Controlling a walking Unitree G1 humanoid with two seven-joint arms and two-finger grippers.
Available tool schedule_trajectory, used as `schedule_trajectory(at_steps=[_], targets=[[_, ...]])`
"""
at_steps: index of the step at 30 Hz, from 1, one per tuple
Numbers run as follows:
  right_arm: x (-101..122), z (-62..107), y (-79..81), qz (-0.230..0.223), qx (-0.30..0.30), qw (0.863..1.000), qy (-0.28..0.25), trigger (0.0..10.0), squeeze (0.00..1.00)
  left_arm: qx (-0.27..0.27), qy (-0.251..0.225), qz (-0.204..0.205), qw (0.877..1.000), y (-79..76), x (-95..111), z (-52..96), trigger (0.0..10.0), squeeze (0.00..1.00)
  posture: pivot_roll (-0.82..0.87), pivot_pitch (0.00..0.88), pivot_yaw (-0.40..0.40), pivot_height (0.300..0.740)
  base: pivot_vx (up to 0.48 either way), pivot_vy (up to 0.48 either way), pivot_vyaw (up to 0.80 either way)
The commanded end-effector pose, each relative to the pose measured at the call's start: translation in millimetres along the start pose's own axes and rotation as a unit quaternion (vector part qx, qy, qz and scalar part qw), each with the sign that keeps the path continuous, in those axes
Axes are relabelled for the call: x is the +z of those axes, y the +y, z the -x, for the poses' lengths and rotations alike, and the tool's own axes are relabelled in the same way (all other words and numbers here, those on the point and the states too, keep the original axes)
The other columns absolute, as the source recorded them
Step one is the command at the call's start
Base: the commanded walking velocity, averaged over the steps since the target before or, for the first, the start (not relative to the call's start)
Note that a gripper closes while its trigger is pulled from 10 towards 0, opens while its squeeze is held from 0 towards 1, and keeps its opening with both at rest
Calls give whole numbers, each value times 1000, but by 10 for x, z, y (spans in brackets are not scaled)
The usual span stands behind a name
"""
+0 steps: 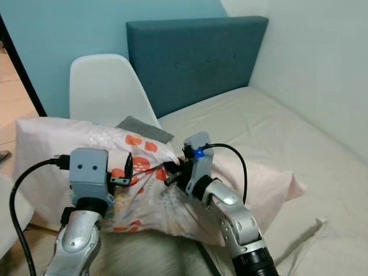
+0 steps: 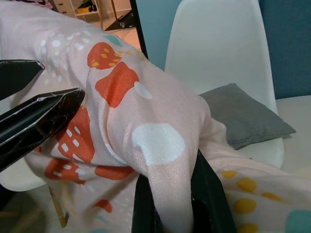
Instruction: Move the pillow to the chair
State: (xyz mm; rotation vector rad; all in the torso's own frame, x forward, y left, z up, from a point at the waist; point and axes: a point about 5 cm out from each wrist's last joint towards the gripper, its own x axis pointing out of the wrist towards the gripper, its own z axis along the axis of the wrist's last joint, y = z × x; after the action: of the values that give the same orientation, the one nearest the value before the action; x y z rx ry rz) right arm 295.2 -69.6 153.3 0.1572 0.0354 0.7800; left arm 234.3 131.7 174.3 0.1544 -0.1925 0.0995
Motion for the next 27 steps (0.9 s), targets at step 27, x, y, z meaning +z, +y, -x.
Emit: schedule_trajectory(at_steps=[27], targets=[[131, -18, -13, 13, 6, 999, -35, 10000, 0, -8, 17, -11, 1000, -34, -59, 2, 10000, 0, 113, 0, -126, 740, -84, 0, 501]])
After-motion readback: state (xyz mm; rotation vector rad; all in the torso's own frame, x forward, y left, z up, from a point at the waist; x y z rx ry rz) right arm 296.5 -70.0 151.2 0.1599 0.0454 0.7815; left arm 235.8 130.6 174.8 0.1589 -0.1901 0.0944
